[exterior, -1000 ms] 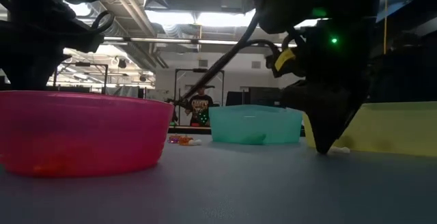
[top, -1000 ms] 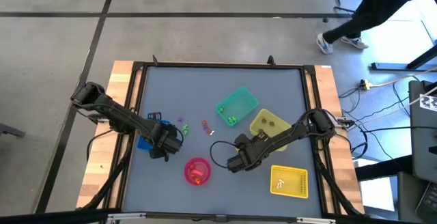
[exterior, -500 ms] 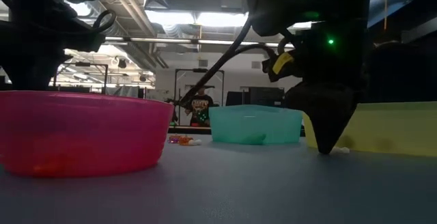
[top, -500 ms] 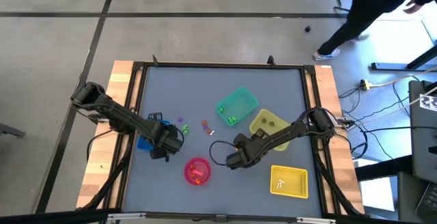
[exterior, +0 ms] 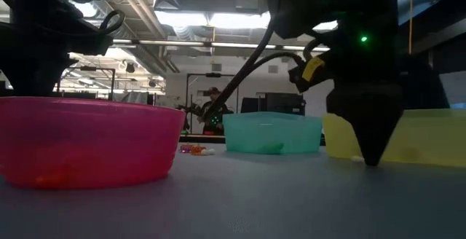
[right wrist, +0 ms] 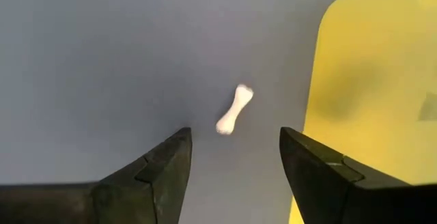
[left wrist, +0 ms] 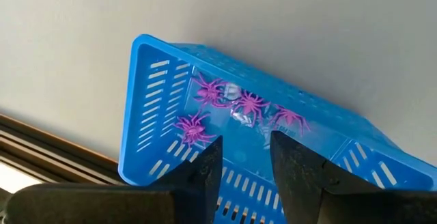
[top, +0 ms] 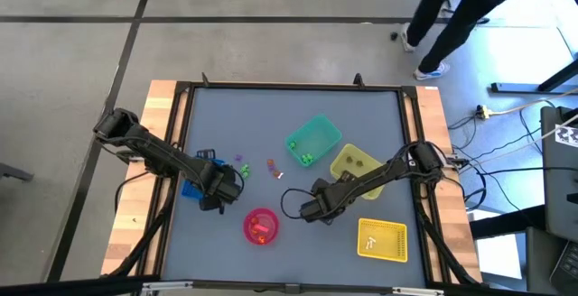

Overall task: Sort Halloween decoration
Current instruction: Put the white bone toy into the yellow bin

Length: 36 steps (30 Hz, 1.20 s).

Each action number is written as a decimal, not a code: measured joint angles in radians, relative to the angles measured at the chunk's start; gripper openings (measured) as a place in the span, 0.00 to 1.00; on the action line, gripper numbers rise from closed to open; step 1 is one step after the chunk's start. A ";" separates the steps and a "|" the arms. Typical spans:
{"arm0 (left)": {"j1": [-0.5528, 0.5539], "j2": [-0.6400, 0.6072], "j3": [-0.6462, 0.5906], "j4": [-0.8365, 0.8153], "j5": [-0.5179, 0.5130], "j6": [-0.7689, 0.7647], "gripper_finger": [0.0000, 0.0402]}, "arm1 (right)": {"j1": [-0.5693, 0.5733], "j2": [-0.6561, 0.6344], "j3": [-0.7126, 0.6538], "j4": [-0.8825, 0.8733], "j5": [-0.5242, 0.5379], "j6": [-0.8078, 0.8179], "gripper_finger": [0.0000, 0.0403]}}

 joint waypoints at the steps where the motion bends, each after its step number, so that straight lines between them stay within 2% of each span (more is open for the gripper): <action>1: 0.000 0.000 0.000 0.001 0.000 0.000 0.27 | -0.005 0.000 0.000 0.001 -0.006 -0.012 0.55; 13: 0.000 0.000 0.000 0.003 0.000 0.000 0.27 | -0.077 -0.001 0.000 0.007 -0.020 -0.174 0.55; 22: 0.000 0.000 0.000 0.003 0.000 -0.001 0.27 | -0.134 -0.002 -0.009 0.055 -0.146 -0.420 0.55; 36: 0.000 0.000 0.000 0.003 0.000 -0.002 0.27 | -0.137 -0.005 -0.029 0.095 -0.207 -0.506 0.55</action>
